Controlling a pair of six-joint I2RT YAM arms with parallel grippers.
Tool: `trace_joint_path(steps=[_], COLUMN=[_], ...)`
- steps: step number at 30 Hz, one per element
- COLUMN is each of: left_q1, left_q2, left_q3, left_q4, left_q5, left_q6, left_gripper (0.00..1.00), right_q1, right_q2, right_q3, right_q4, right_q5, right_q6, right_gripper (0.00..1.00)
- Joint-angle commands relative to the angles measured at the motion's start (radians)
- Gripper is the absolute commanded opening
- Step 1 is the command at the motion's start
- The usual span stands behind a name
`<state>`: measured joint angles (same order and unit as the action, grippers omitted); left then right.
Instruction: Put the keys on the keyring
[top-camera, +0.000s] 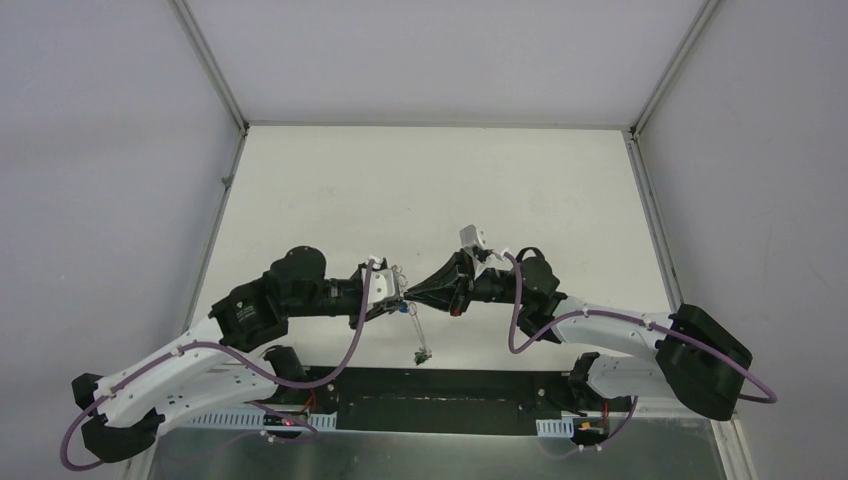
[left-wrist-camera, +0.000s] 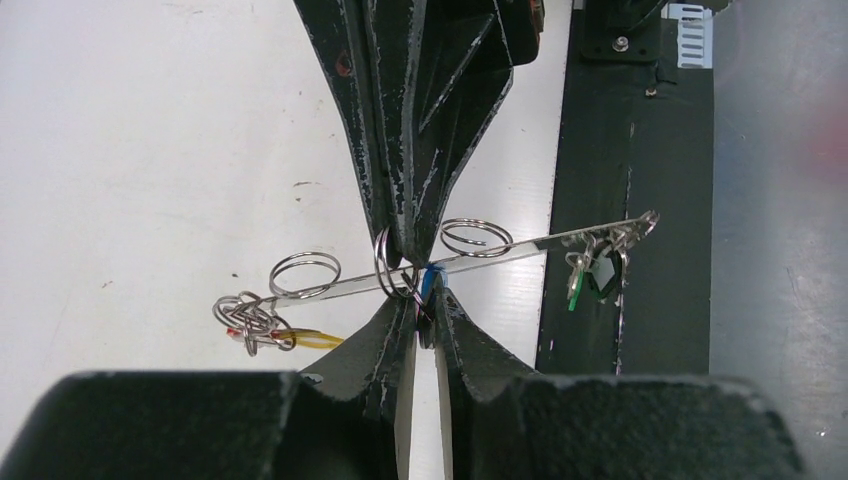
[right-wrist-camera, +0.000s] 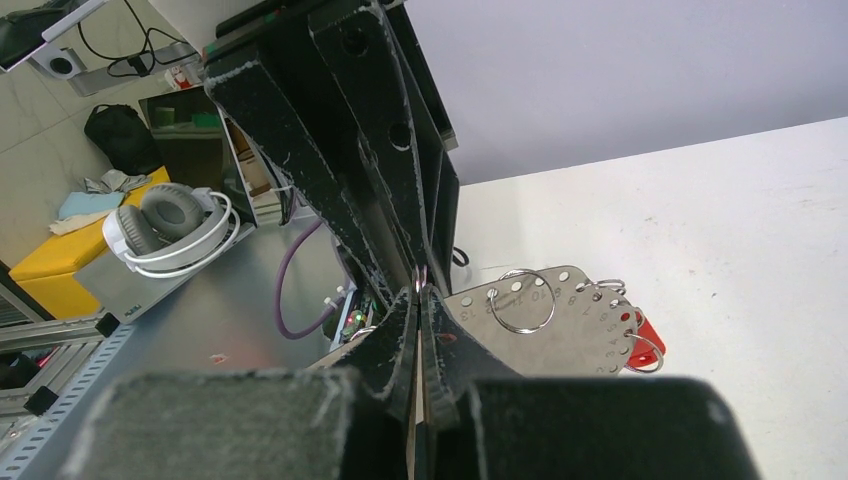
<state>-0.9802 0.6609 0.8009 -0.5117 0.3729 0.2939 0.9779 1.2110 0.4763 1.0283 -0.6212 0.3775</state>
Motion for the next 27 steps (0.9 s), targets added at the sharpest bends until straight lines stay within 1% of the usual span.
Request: trace_joint_path(steps=[1, 4, 8, 11, 12, 17, 19, 20, 21, 22, 27], left_q1=[0.002, -0.004, -0.015, -0.016, -0.016, -0.016, -0.016, -0.016, -0.016, -0.017, -0.016], left_q2=[0.039, 0.056, 0.043, 0.001, -0.017, -0.093, -0.113, -0.121, -0.124, -0.127, -0.107], left_q3=[0.001, 0.012, 0.003, -0.021, -0.028, -0.046, -0.046, -0.045, -0.045, -0.042, -0.02], left_q4=[-0.001, 0.007, 0.068, 0.113, 0.123, 0.129, 0.128, 0.126, 0.123, 0.118, 0.096], left_q5=[0.035, 0.018, 0.012, -0.004, -0.015, -0.053, -0.078, -0.101, -0.126, -0.138, -0.165], left_q6=[-0.021, -0.043, -0.094, -0.128, -0.141, -0.176, -0.203, -0.227, -0.248, -0.259, -0.292], left_gripper=[0.13, 0.15, 0.19, 0.23, 0.25, 0.32, 0.38, 0.49, 0.55, 0.56, 0.59], right_q1=[0.002, 0.002, 0.002, 0.002, 0.002, 0.002, 0.002, 0.003, 0.003, 0.002, 0.002], right_q2=[-0.033, -0.035, -0.034, -0.033, -0.034, -0.046, -0.051, -0.053, -0.057, -0.059, -0.085], right_q3=[0.002, -0.001, -0.002, -0.004, -0.005, -0.013, -0.017, -0.018, -0.02, -0.022, -0.029], right_q4=[0.072, 0.072, 0.073, 0.077, 0.077, 0.076, 0.076, 0.074, 0.072, 0.069, 0.045], right_q5=[0.015, 0.018, 0.02, 0.021, 0.02, 0.026, 0.029, 0.03, 0.031, 0.032, 0.034], right_q6=[0.013, 0.011, 0.013, 0.014, 0.015, 0.014, 0.012, 0.012, 0.011, 0.009, 0.001], right_gripper=[0.0, 0.0, 0.0, 0.0, 0.0, 0.0, 0.0, 0.0, 0.0, 0.0, 0.0])
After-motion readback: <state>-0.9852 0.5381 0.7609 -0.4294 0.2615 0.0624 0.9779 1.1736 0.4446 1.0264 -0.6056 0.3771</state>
